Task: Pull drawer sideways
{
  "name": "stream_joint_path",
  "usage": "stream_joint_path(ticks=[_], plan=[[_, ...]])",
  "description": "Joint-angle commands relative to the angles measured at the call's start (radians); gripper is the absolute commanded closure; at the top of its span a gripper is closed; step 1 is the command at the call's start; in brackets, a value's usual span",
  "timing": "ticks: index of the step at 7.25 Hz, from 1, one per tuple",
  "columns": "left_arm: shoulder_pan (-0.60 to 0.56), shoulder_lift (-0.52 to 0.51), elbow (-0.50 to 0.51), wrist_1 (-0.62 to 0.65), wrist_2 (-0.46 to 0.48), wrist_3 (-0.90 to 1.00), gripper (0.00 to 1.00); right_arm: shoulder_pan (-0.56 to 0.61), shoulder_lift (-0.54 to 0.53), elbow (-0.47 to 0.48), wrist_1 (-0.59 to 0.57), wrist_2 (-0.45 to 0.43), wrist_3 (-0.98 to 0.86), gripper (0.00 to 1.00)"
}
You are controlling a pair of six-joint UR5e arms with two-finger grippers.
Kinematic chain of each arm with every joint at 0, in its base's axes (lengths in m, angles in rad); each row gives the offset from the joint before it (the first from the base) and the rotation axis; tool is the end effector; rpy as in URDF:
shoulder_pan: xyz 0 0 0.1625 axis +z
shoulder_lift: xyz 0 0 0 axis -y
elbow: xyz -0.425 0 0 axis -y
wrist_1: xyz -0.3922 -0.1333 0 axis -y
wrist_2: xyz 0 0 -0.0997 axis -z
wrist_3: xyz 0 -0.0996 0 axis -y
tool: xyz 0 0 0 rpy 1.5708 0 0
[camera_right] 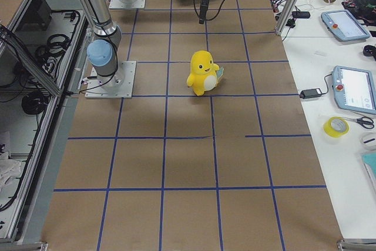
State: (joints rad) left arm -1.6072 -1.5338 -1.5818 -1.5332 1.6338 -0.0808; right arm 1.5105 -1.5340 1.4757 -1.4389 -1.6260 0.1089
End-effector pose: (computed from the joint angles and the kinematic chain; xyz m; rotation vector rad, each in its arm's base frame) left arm -0.1445 -0.4772 0.5045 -0.0715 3.0799 -0.1035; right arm 0.0975 -0.5061 0.5036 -0.2574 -3.0719 -0.1114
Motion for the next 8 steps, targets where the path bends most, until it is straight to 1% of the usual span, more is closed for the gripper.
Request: stream_joint_path(ticks=[1,2,3,4,8], plan=[[0.035,0.056,-0.001,-0.039,-0.04,0.07,0.26,0.0,0.0,0.0,0.0,0.0,0.0,0.0],[0.035,0.061,0.0,-0.039,-0.048,0.072,0.26,0.0,0.0,0.0,0.0,0.0,0.0,0.0],[0.035,0.076,0.002,-0.039,-0.104,0.073,0.03,0.0,0.0,0.0,0.0,0.0,0.0,0.0],[0.033,0.083,0.0,-0.041,-0.095,0.075,0.0,0.0,0.0,0.0,0.0,0.0,0.0,0.0],[0.03,0.089,0.002,-0.051,-0.094,0.076,0.0,0.0,0.0,0.0,0.0,0.0,0.0,0.0]])
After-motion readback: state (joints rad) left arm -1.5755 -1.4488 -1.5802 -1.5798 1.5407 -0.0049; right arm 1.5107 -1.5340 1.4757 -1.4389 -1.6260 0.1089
